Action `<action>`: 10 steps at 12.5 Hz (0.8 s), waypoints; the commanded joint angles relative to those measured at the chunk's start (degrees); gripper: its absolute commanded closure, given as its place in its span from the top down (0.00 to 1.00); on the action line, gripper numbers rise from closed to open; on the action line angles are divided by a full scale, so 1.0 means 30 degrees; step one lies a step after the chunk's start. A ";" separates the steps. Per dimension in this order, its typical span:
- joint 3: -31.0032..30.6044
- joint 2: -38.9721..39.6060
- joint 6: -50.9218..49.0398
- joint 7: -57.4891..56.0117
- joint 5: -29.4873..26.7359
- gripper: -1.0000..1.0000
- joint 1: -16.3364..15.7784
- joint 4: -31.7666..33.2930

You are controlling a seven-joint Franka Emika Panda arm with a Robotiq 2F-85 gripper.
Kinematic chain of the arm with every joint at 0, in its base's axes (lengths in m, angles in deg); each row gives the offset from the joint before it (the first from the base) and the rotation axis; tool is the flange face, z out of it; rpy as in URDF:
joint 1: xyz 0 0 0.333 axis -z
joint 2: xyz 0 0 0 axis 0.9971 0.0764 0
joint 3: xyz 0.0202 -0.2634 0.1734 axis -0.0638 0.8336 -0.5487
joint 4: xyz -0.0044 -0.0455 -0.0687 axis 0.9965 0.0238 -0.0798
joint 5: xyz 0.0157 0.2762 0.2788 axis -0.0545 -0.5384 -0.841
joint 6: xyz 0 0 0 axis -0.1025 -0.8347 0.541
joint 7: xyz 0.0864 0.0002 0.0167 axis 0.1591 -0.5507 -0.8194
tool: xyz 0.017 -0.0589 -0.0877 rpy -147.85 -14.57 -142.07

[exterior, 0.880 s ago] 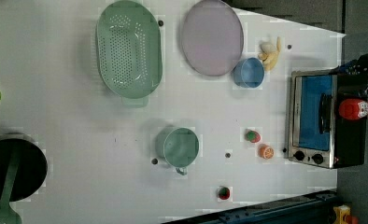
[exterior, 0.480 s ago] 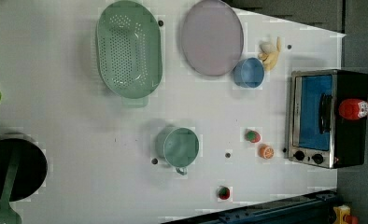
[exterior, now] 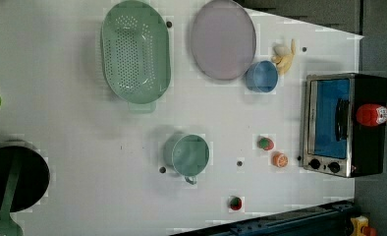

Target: Pick Ketchup from oven and place it on table.

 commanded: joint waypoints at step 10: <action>0.7133 0.8220 0.5328 0.0520 -0.1089 1.00 0.1426 -0.1342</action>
